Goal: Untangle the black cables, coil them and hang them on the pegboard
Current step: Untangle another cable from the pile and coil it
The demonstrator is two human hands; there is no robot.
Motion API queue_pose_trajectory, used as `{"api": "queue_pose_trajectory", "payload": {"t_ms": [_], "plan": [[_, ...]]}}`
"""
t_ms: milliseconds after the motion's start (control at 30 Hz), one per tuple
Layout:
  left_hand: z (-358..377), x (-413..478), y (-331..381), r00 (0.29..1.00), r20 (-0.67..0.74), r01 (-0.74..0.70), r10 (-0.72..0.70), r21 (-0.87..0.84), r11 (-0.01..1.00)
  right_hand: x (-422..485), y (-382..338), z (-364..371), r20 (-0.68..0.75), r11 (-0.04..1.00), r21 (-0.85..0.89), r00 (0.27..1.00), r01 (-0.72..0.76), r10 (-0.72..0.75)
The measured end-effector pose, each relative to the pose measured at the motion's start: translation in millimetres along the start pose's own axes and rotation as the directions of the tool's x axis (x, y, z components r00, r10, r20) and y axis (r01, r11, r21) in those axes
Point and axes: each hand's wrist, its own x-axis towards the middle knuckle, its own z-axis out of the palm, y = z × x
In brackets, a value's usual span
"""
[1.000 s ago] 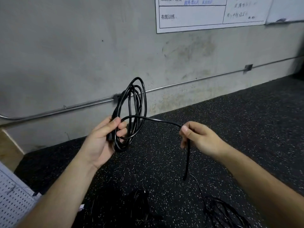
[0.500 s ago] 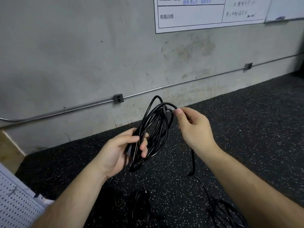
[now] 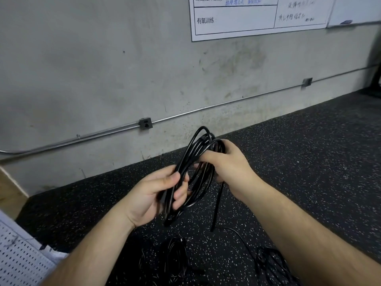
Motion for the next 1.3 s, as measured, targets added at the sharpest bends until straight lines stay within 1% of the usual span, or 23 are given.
{"api": "queue_pose_trajectory", "payload": {"t_ms": [33,67,133,200,333,400,467,500,533,600,633,733,767,800,867,967,1033,1067,1133,1167,1200,1233,1300], "plan": [[2,0,-1,1.000,0.002,0.017,-0.017,0.012,1.000,0,-1,1,-0.040,0.999,-0.029,0.999,0.022,-0.023],[4,0,-2,1.000,-0.007,0.028,-0.028,0.036,0.999,0,-3,1,-0.080,0.991,-0.116,0.994,0.061,-0.071],[4,1,-3,0.998,-0.034,0.055,-0.051,0.113,0.992,0,-4,-2,-0.110,0.931,-0.333,0.974,0.149,-0.196],[1,0,-1,0.995,-0.009,0.098,-0.098,0.127,0.987,-1,-5,-3,-0.063,0.864,-0.459,0.962,0.207,-0.264],[3,0,2,0.986,0.063,0.151,-0.153,0.034,0.988,-7,-3,4,0.125,0.746,-0.600,0.955,0.290,-0.270],[8,3,-1,0.991,-0.006,0.134,-0.135,0.124,0.983,-10,-3,9,0.174,0.688,-0.652,0.946,0.319,-0.274],[13,5,-5,0.990,-0.087,0.129,-0.113,0.203,0.971,-12,-5,14,0.155,0.656,-0.683,0.942,0.321,-0.299],[14,6,-6,0.986,-0.111,0.141,-0.122,0.188,0.972,-12,-6,16,0.143,0.635,-0.707,0.942,0.311,-0.303],[15,6,-8,0.985,-0.111,0.148,-0.132,0.156,0.977,-12,-7,19,0.126,0.594,-0.752,0.946,0.287,-0.297],[15,5,-12,0.989,-0.072,0.139,-0.131,0.114,0.984,-11,-10,22,0.105,0.470,-0.851,0.952,0.235,-0.286],[17,6,-15,0.990,-0.066,0.136,-0.128,0.130,0.982,-11,-10,24,0.086,0.444,-0.870,0.954,0.212,-0.288],[29,8,-22,0.992,-0.080,0.113,-0.099,0.199,0.974,-7,-6,28,0.052,0.411,-0.891,0.942,0.193,-0.330],[32,9,-22,0.991,-0.097,0.107,-0.088,0.218,0.970,-7,-4,30,0.051,0.421,-0.885,0.940,0.199,-0.338],[33,9,-21,0.990,-0.120,0.107,-0.080,0.245,0.964,-4,1,29,0.073,0.383,-0.899,0.934,0.213,-0.349],[29,7,-14,0.987,-0.146,0.102,-0.060,0.299,0.949,-1,-3,22,0.072,0.502,-0.836,0.951,0.221,-0.300],[16,3,-7,0.990,-0.138,0.050,-0.020,0.213,0.976,7,-3,5,0.158,0.698,-0.635,0.940,0.330,-0.301],[11,3,-5,0.989,-0.143,0.000,0.025,0.175,0.985,6,0,-3,0.194,0.760,-0.531,0.927,0.375,-0.322],[10,4,-5,0.987,-0.152,-0.028,0.052,0.157,0.987,4,2,-4,0.208,0.810,-0.459,0.931,0.364,-0.300],[6,4,-1,0.981,-0.159,-0.099,0.112,0.088,0.991,-3,11,-6,0.293,0.918,-0.302,0.942,0.256,-0.166],[4,4,4,0.976,-0.161,-0.143,0.150,0.049,0.988,-6,20,-9,0.352,0.943,-0.277,0.933,0.184,-0.079],[1,3,9,0.970,-0.163,-0.183,0.183,0.013,0.983,-7,31,-12,0.406,0.944,-0.302,0.914,0.132,0.002],[-1,2,14,0.964,-0.166,-0.215,0.208,-0.027,0.976,-8,41,-15,0.445,0.934,-0.341,0.894,0.106,0.061],[-5,0,25,0.947,-0.195,-0.278,0.255,-0.105,0.955,-6,64,-21,0.494,0.911,-0.398,0.862,0.107,0.114]]}}
